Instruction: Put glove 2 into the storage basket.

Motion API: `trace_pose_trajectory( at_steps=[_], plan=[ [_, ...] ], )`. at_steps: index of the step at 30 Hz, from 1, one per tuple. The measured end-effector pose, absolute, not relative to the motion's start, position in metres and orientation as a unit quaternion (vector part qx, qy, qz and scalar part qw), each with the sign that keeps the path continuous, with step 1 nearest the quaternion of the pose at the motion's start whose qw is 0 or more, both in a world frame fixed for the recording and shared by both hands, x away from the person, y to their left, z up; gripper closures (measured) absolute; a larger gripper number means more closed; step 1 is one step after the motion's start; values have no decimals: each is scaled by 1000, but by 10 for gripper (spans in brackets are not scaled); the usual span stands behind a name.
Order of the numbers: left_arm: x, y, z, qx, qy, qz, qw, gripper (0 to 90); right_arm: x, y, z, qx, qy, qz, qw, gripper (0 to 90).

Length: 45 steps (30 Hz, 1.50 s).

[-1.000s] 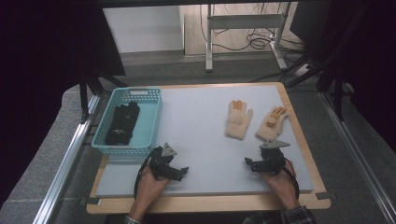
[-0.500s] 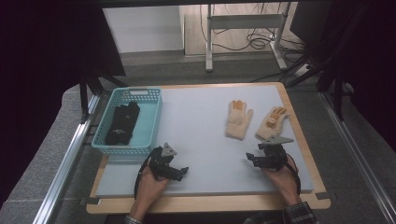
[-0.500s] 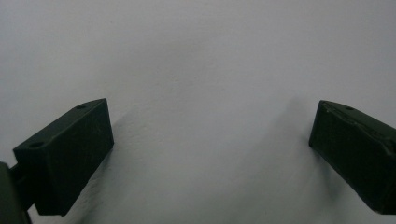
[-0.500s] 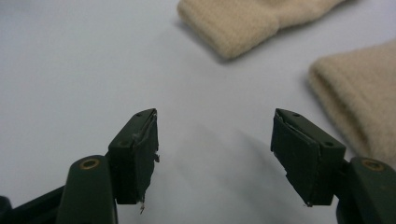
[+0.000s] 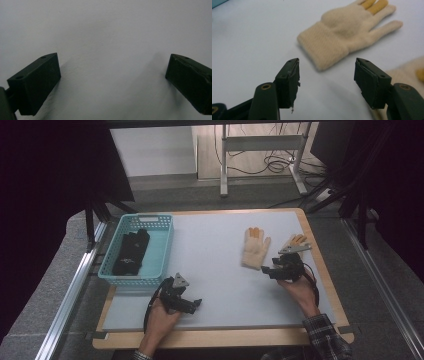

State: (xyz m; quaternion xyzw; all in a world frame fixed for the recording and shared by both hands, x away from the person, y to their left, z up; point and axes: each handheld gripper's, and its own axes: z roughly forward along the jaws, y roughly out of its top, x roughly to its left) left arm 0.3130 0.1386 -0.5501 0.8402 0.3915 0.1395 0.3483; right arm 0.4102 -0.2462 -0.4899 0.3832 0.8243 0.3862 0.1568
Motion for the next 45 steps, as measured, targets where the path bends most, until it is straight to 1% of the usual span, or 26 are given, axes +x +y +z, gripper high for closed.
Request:
trace_pose_trajectory(
  at_steps=[6, 7, 9, 15, 18, 19, 21, 26, 27, 30, 33, 36, 42, 45],
  plan=[
    [313, 138, -550, 840, 392, 139, 349, 1, 440, -237, -481, 377, 828, 376, 173, 370],
    [313, 138, -550, 840, 392, 139, 349, 1, 440, -237, -481, 377, 828, 376, 173, 370],
    [313, 139, -550, 841, 391, 139, 348, 1, 454, -229, -478, 375, 831, 372, 176, 370],
    [313, 139, -550, 841, 391, 139, 348, 1, 481, -210, -485, 378, 838, 354, 174, 365],
    [313, 139, -550, 841, 391, 139, 348, 1, 488, -205, -490, 378, 839, 350, 174, 340],
    [313, 139, -550, 841, 391, 139, 348, 1, 496, -200, -496, 377, 840, 346, 179, 301],
    [313, 139, -550, 841, 391, 139, 348, 1, 500, -196, -500, 376, 842, 341, 183, 280],
    [313, 139, -550, 841, 391, 139, 348, 1, 507, -186, -513, 355, 858, 311, 201, 265],
    [313, 139, -550, 841, 391, 140, 348, 1, 509, -185, -514, 356, 858, 313, 200, 285],
    [313, 139, -550, 841, 391, 139, 348, 1, 511, -186, -516, 369, 855, 321, 174, 409],
    [313, 139, -550, 841, 391, 140, 348, 1, 509, -187, -517, 379, 851, 323, 169, 472],
    [313, 139, -550, 841, 391, 139, 348, 1, 507, -187, -514, 378, 852, 320, 169, 500],
    [313, 139, -550, 841, 391, 139, 348, 1, 500, -187, -504, 367, 852, 327, 178, 508],
    [313, 139, -550, 841, 391, 140, 348, 1, 488, -189, -489, 357, 849, 347, 175, 509]
  ],
)
